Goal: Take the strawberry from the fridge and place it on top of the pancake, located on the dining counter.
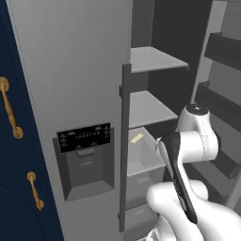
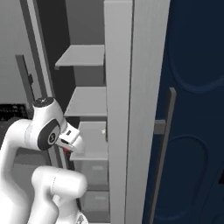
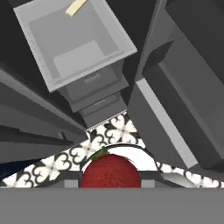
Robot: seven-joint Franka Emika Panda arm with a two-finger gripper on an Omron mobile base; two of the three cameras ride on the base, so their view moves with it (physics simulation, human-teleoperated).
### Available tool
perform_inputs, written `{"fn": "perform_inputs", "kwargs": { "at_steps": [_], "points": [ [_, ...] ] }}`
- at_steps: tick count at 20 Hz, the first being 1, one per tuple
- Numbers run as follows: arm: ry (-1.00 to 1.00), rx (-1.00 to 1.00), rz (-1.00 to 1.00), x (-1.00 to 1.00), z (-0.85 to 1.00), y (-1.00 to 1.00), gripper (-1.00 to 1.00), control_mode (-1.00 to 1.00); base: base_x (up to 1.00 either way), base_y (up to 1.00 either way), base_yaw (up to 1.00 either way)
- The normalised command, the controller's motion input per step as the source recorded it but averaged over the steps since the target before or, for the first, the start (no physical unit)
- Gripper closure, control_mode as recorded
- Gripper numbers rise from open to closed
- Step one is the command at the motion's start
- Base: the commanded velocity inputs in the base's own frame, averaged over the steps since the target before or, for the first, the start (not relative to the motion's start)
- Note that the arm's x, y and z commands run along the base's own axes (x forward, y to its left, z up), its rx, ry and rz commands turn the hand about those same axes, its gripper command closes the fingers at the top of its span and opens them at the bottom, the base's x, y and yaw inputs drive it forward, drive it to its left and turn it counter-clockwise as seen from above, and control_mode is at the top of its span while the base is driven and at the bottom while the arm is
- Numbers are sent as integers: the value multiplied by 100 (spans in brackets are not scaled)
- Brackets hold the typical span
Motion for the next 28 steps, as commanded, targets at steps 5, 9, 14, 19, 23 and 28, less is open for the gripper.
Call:
{"fn": "perform_inputs", "kwargs": {
  "at_steps": [5,9,14,19,23,28],
  "points": [
    [0,0,0,0,0,0,100,100,-100,12,-19],
    [0,0,0,0,0,0,100,100,-100,0,-31],
    [0,0,0,0,0,0,100,100,-82,-30,-55],
    [0,0,0,0,0,0,100,100,-10,-74,-74],
    [0,0,0,0,0,0,100,100,0,-75,-82],
    [0,0,0,0,0,0,100,100,0,-84,-77]
  ]
}}
